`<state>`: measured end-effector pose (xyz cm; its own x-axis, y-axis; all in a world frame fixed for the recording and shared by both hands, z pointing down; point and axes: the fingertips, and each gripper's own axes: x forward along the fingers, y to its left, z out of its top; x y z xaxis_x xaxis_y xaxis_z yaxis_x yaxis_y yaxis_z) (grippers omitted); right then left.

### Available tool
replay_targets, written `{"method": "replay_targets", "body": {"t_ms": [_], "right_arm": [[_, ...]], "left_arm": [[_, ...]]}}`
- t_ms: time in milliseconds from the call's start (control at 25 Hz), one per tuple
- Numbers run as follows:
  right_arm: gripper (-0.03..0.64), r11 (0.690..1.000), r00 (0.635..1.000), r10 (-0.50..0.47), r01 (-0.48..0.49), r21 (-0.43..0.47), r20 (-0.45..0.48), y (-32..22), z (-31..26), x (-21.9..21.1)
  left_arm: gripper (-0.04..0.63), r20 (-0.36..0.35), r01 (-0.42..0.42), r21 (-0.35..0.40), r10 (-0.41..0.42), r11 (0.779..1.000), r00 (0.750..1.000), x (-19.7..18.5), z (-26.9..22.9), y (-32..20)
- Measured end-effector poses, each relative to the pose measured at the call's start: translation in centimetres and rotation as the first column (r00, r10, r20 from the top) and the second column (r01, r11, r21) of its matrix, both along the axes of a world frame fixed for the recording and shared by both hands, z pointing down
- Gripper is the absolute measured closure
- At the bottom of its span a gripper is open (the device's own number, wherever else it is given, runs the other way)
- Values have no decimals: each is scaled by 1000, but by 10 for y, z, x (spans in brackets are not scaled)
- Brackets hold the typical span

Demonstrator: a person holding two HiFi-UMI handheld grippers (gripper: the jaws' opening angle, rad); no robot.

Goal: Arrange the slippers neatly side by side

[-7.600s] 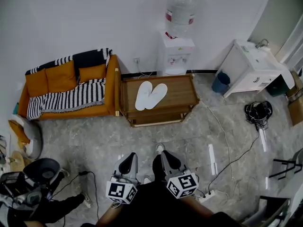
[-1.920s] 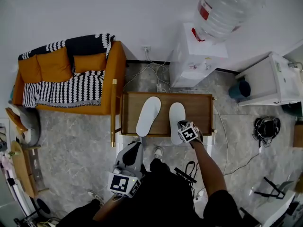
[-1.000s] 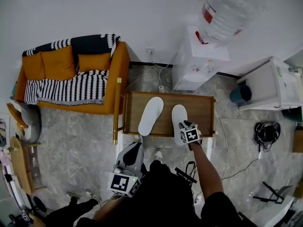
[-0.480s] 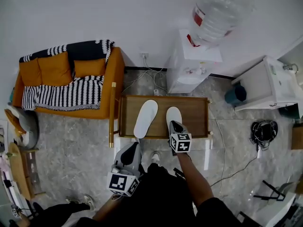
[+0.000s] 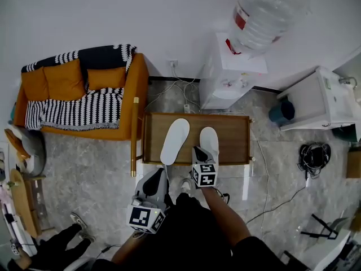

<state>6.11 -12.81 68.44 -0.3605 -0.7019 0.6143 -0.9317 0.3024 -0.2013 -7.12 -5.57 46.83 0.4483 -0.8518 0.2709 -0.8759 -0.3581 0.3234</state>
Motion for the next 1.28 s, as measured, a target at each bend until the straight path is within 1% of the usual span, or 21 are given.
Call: {"method": "replay_targets", "body": {"t_ms": [520,800,840,960,1280], "right_arm": [[600,995,1000,-8,7,-94,-10,-23,35,-35],[597,981,1000,8,-7,-192,5,-30,71,-45],[593,979,1000,10,-8,-206,5,-31,76,-46],[537,970,1000,18,-16,-242,9,-33,89,-51],[511,950,999,41,-34,-310,15,-38,116,-64]], "left_arm": [[583,-10,20,-19,-20,1000,1000,-19,11,-17],[583,-11,32,-37,-32,999,999,-29,18,-24],[583,-11,35,-40,-35,999,999,-31,19,-24],[583,-11,44,-53,-44,998,999,-37,24,-25],[583,-6,57,-71,-58,996,998,-47,33,-30]]}}
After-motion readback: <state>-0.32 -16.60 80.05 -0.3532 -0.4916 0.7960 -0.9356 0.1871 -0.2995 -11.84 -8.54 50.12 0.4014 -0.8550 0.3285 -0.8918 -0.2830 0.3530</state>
